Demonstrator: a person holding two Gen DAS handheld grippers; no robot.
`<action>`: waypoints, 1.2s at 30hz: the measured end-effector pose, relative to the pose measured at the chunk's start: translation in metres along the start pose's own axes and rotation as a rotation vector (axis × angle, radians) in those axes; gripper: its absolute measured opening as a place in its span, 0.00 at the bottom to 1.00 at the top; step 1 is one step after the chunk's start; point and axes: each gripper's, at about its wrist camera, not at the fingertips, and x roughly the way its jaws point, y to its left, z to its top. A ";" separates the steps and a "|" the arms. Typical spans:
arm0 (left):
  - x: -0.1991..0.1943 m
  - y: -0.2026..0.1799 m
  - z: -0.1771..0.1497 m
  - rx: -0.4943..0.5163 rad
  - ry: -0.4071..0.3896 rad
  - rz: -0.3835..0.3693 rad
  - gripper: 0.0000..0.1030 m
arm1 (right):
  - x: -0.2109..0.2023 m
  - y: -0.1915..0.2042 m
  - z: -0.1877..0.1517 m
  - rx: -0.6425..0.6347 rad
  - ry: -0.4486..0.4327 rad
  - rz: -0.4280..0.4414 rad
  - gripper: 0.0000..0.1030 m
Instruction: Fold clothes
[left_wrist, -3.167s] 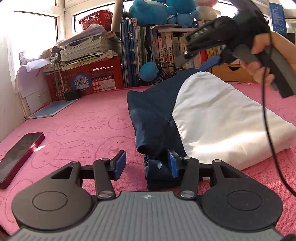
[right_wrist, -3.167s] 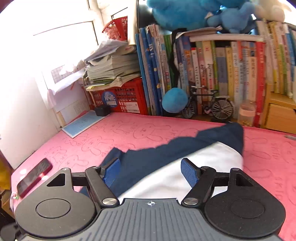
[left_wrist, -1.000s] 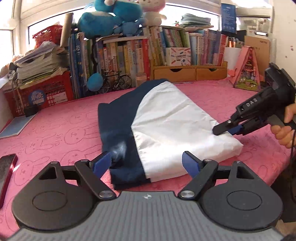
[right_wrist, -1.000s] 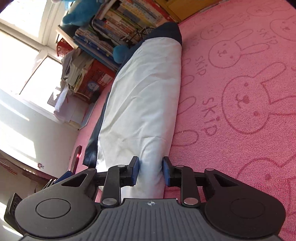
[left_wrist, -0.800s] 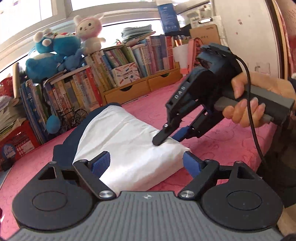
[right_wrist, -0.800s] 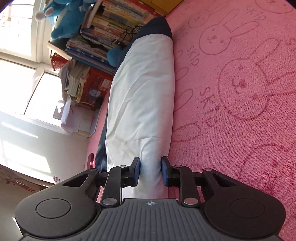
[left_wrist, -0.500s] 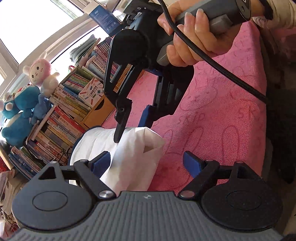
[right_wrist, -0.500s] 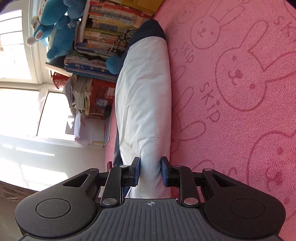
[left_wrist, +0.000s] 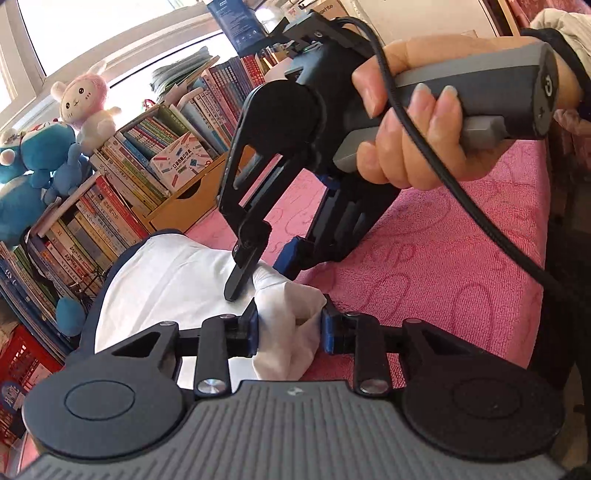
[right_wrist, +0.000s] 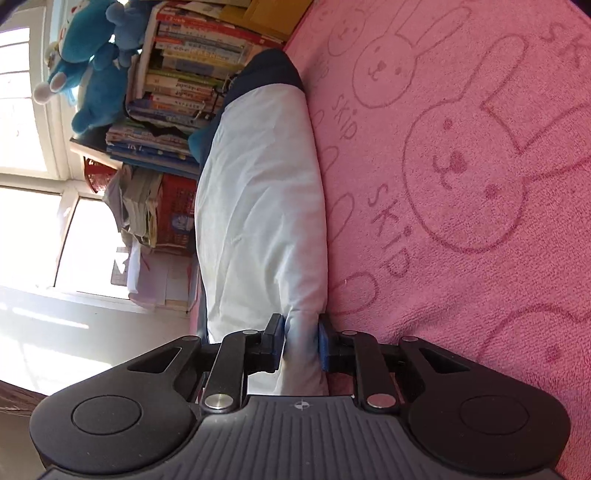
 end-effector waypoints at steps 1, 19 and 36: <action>0.000 -0.003 0.000 0.018 -0.002 0.013 0.28 | 0.004 0.002 0.003 -0.024 -0.015 -0.011 0.21; -0.009 -0.019 -0.004 0.167 -0.038 0.016 0.08 | 0.060 0.010 0.123 -0.069 -0.052 0.001 0.28; -0.005 -0.002 0.015 0.196 -0.061 0.160 0.82 | -0.015 0.001 0.019 -0.040 0.071 -0.004 0.19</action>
